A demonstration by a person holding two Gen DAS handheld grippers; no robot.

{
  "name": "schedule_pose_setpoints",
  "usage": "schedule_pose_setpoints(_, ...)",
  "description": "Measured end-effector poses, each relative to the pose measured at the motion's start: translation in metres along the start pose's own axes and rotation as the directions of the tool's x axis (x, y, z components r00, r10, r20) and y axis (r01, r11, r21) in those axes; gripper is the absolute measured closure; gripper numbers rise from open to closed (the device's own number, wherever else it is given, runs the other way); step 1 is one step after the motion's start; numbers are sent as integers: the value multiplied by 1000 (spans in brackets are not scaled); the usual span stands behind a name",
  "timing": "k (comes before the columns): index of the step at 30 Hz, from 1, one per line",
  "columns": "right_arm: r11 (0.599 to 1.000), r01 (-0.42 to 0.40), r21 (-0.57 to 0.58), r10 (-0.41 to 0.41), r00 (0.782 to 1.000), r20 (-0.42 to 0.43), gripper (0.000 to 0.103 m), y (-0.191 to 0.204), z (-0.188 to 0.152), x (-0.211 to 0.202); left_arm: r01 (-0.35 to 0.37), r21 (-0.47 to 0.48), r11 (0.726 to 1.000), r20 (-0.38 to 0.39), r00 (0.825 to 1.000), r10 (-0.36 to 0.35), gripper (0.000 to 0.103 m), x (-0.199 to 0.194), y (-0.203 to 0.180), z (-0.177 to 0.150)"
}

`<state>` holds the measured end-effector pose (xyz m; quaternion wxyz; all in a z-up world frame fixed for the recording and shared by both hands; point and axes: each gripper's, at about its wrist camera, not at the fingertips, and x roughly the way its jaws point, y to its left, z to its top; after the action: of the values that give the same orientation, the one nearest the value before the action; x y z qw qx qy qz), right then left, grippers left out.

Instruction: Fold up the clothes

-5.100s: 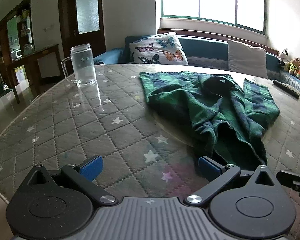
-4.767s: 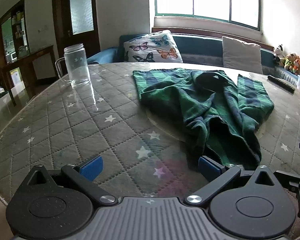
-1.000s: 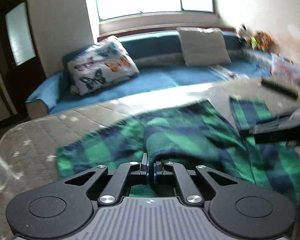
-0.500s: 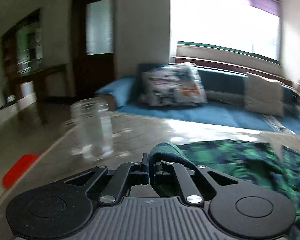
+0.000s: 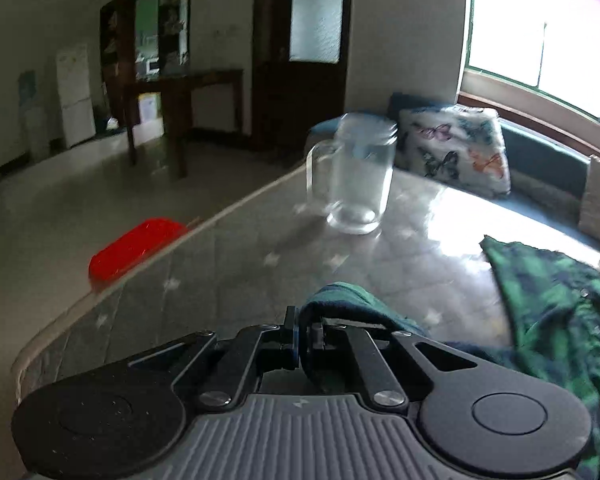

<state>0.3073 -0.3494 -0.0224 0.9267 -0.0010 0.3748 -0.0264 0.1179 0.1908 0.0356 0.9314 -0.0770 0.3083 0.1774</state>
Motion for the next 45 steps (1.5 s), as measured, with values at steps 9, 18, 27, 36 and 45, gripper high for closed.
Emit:
schedule_pose_setpoints(9,999,17,42,-19,998,59,99,-27,-2,-36,-17,-29,999,-24,1000,17,100,2,10,-8)
schedule_pose_setpoints(18,986,51,156,-71,989,130,100,-100,-33,-126,-17,-41,999,-16,1000,16,100,-10,27,-12)
schedule_pose_setpoints(27,953,154,261,-189,976,111,100,-157,-100,-192,-54,-16,998,-40,998,53,100,-16,52,-17)
schedule_pose_setpoints(36,924,229,306,-229,973,-37,97,-181,-151,-186,-83,-21,996,-122,989,80,95,-3,70,-26)
schedule_pose_setpoints(45,926,286,245,-299,954,17,79,-178,-138,-197,-152,-27,988,-138,980,147,57,-9,82,-36)
